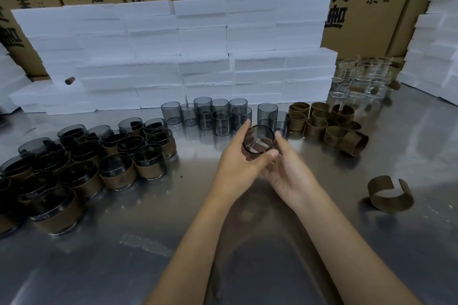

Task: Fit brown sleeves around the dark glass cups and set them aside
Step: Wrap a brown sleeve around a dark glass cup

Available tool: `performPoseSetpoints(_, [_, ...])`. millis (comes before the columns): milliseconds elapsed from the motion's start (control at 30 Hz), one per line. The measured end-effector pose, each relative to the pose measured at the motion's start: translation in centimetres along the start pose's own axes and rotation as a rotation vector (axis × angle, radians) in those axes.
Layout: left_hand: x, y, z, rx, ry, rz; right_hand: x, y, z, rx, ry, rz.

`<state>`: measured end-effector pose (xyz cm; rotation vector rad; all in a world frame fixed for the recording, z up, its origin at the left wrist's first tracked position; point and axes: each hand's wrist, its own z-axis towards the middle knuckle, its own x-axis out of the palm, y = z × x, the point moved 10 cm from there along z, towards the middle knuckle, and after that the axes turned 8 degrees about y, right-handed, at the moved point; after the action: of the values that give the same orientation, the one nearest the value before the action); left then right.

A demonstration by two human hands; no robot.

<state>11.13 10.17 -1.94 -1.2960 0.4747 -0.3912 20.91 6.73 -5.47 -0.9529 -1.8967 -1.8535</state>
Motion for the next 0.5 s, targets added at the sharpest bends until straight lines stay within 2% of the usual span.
performPoseSetpoints(100, [-2.0, -1.4, -0.1, 0.119, -0.129, -0.030, 1.2, 0.8, -0.3, -0.098, 0.033, -0.145])
performPoseSetpoints(167, [-3.1, -1.6, -0.1, 0.147, -0.177, -0.182, 1.9, 1.3, -0.8, -0.168, 0.022, -0.353])
performPoseSetpoints(233, [-3.1, -1.1, 0.0, 0.103, -0.157, -0.466, 2.3, 2.1, -1.3, -0.271, -0.024, -0.561])
performPoseSetpoints(300, [-2.3, -0.4, 0.1, 0.026, -0.097, -0.678, 3.2, 2.7, -1.8, -0.354, -0.019, -0.666])
performPoseSetpoints(367, [-1.1, 0.0, 0.1, -0.052, -0.031, -0.773, 3.9, 2.8, -2.1, -0.394, 0.021, -0.717])
performPoseSetpoints(500, [0.2, 0.3, 0.0, -0.115, 0.018, -0.880, 3.8, 3.1, -2.2, -0.435, 0.020, -0.655])
